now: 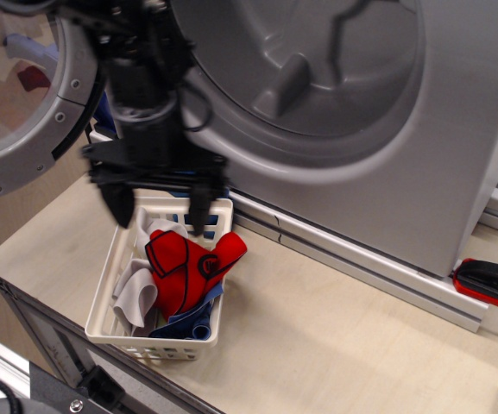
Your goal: Put clothes in laundry machine
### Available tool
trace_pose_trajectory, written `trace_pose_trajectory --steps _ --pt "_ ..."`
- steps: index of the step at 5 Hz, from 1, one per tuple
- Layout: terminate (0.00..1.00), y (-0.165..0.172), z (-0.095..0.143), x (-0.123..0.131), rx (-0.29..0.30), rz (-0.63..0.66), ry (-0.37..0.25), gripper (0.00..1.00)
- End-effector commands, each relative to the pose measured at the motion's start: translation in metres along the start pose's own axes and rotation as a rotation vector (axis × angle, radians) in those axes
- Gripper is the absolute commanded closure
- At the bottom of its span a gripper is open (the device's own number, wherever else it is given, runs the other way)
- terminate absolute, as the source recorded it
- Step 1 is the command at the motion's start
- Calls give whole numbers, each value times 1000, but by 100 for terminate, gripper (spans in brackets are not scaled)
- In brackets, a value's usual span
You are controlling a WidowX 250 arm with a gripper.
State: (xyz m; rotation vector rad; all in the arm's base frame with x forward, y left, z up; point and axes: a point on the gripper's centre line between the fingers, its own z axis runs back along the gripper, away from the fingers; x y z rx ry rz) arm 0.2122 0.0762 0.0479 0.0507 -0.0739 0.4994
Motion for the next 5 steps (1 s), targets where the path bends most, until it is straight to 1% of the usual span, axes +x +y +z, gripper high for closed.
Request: trace_pose_trajectory --steps 1,2,3,4,5 --pt "0 5 -23 2 -27 270 -2 0" --pt "0 -1 -31 0 -59 355 34 0" --pt "0 -2 -40 -6 -33 395 57 0" --pt "0 3 -61 -10 -12 420 104 0" --pt "0 2 -81 -7 -15 424 80 0"
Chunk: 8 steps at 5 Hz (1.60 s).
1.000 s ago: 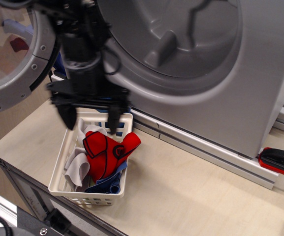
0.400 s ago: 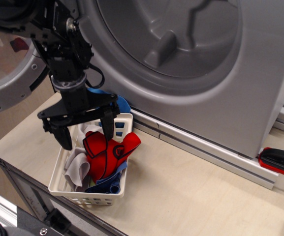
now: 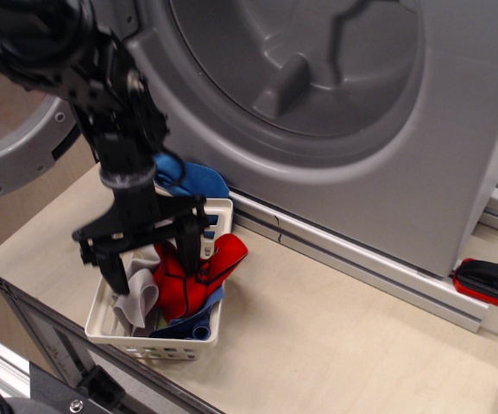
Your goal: Put clothes in laundry machine
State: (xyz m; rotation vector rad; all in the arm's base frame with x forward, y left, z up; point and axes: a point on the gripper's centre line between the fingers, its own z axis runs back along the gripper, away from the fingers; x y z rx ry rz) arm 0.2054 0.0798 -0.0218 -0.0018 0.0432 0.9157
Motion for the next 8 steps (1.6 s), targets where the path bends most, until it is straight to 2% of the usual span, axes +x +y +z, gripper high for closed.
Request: trace_pose_trajectory --steps 1,2,3,4,5,6,7,8 --pt "0 -10 -23 6 -50 -9 -51 0" --pt "0 -13 -23 5 -73 -50 -36 0" --pt "0 -21 -18 3 -78 -173 50 100" --pt "0 -26 -5 6 -58 -276 58 100" --pt "0 -35 14 12 -2 -462 -28 100" --pt "0 -40 49 13 -6 -597 -168 100" --pt "0 -43 85 5 -62 -661 -181 100" --pt "0 -46 109 -5 -103 -758 -218 100"
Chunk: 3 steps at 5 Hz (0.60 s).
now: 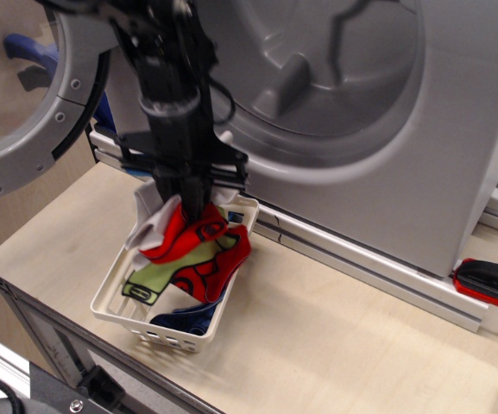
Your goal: Put clothes in laundry machine
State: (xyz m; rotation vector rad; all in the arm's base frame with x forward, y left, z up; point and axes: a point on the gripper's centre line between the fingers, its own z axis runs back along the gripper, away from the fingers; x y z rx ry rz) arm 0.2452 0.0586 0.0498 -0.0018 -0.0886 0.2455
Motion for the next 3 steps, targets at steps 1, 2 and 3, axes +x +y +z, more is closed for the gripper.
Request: trace_pose_trajectory --steps 1,2,3 --pt "0 -17 58 -2 -62 -202 -210 100" --pt "0 -25 75 4 -94 -252 -297 100" --pt "0 -40 85 18 -133 -299 -394 100"
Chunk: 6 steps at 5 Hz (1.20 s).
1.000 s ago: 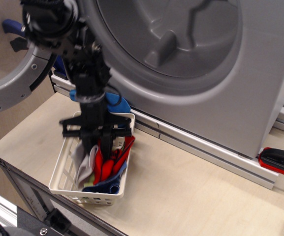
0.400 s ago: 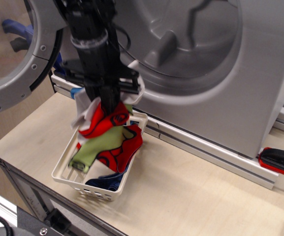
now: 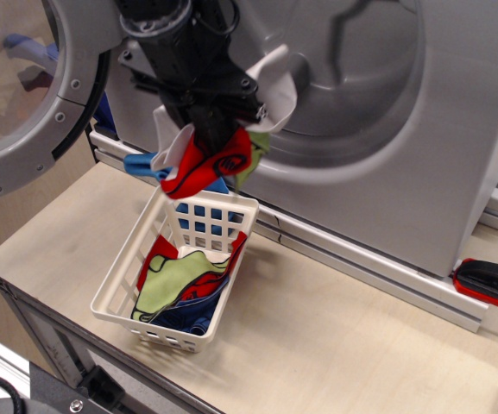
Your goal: Put clothes in laundry machine
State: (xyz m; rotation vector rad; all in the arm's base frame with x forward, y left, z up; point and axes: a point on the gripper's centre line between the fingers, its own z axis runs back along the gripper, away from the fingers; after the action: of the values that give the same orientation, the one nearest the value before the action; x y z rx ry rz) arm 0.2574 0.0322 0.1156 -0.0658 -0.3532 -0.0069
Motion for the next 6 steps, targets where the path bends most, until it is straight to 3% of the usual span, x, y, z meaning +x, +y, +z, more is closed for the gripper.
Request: trace_pose_trajectory --steps 1,2,3,6 --pt "0 -15 7 34 -31 -77 -186 100" --pt "0 -17 -5 49 -27 -114 -242 100" --pt "0 -14 -22 66 -16 -103 -237 100" --pt "0 -13 -28 109 -18 -84 -361 100"
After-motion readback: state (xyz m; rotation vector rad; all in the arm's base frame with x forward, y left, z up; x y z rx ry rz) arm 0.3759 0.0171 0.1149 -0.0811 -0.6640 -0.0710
